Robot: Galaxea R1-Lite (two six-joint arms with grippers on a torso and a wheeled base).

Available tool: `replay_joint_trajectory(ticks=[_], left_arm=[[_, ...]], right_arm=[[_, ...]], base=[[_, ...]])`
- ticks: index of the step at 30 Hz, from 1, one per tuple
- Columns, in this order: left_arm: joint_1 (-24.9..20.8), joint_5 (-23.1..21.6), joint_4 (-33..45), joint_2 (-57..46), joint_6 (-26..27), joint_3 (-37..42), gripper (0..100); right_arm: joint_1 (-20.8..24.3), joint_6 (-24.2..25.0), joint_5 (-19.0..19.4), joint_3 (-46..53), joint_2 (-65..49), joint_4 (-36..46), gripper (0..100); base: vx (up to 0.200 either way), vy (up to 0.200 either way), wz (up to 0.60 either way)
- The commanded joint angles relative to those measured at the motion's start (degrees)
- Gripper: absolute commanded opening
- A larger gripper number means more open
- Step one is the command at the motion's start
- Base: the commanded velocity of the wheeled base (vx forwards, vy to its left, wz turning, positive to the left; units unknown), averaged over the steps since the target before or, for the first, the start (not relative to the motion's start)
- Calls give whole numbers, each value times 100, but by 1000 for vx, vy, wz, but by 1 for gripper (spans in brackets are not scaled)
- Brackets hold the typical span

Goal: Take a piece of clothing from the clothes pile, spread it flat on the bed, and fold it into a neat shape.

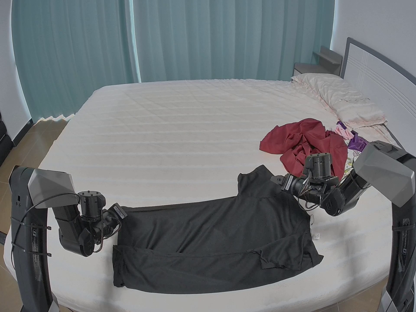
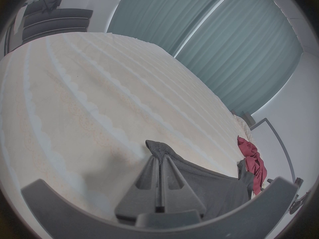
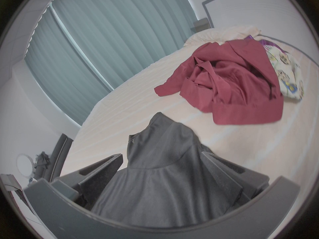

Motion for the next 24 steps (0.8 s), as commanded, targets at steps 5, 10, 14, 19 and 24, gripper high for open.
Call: replay_joint_trajectory(ticks=[5,10,14,19,24], left_arm=[[4,-8,-10,-119,-27,115,0],[4,-8,-10,-181,-35,282,0],[4,-17,-10,-181,-35,291,0],[13,-34,-10,-216,-44,405,0],[13,-34,-10,-225,-44,405,0]], right_arm=[[-323,-499,411,-1404,752,960,100],[-288,-665,411,-2265,1174,1197,100],[-279,-876,358,-2810,1455,1592,100],[-235,-903,306,-3135,1666,1654,100],[-209,-903,288,-3302,1833,1759,100]], base=[[0,0,0],[0,0,0],[0,0,0],[0,0,0],[0,0,0]])
